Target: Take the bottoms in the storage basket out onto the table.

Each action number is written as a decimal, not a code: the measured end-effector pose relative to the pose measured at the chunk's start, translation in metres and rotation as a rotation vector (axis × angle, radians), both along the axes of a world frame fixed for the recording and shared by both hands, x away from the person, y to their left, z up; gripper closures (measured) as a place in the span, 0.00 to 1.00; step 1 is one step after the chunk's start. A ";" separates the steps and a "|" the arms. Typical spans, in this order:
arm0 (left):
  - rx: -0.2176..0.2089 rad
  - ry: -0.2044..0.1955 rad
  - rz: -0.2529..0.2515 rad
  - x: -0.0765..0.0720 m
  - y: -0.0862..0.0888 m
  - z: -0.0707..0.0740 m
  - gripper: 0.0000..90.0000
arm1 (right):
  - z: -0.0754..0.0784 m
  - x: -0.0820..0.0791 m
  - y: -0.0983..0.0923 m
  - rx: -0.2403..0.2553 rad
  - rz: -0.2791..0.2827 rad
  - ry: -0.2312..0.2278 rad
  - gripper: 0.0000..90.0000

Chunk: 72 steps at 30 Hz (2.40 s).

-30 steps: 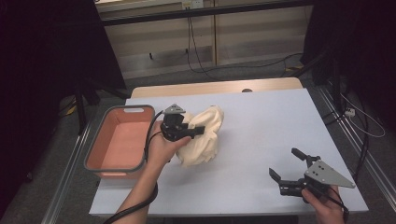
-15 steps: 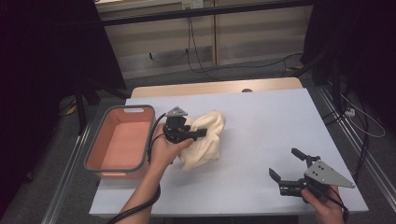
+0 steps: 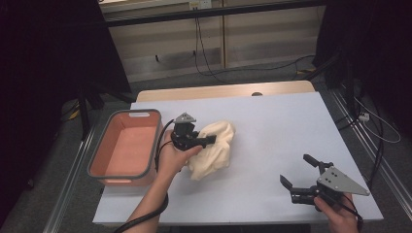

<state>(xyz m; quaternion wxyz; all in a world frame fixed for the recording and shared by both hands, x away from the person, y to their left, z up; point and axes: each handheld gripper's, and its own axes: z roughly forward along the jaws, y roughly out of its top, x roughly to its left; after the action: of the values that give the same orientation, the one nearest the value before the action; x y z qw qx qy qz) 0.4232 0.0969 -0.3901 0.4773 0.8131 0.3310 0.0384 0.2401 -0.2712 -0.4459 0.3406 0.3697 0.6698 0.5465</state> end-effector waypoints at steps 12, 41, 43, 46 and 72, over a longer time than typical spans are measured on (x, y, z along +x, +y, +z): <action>-0.006 0.007 0.007 -0.001 -0.001 -0.002 0.63 | 0.000 0.000 0.000 -0.001 -0.001 -0.002 0.01; -0.004 -0.006 0.003 -0.003 -0.005 -0.001 0.45 | 0.000 0.000 0.001 -0.012 0.005 -0.005 0.01; 0.003 -0.013 0.005 -0.004 -0.005 0.000 0.44 | 0.000 0.000 0.001 -0.014 0.005 -0.005 0.01; -0.001 -0.020 0.002 -0.005 -0.004 0.001 0.41 | 0.000 0.000 0.001 -0.015 0.006 -0.004 0.01; -0.014 -0.072 -0.009 -0.022 0.009 0.003 0.25 | 0.000 -0.001 0.001 -0.022 0.010 -0.001 0.01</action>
<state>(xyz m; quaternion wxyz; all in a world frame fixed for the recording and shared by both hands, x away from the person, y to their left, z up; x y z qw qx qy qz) 0.4013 0.1056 -0.3872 0.4946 0.8094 0.3103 0.0630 0.2386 -0.2699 -0.4461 0.3423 0.3622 0.6773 0.5412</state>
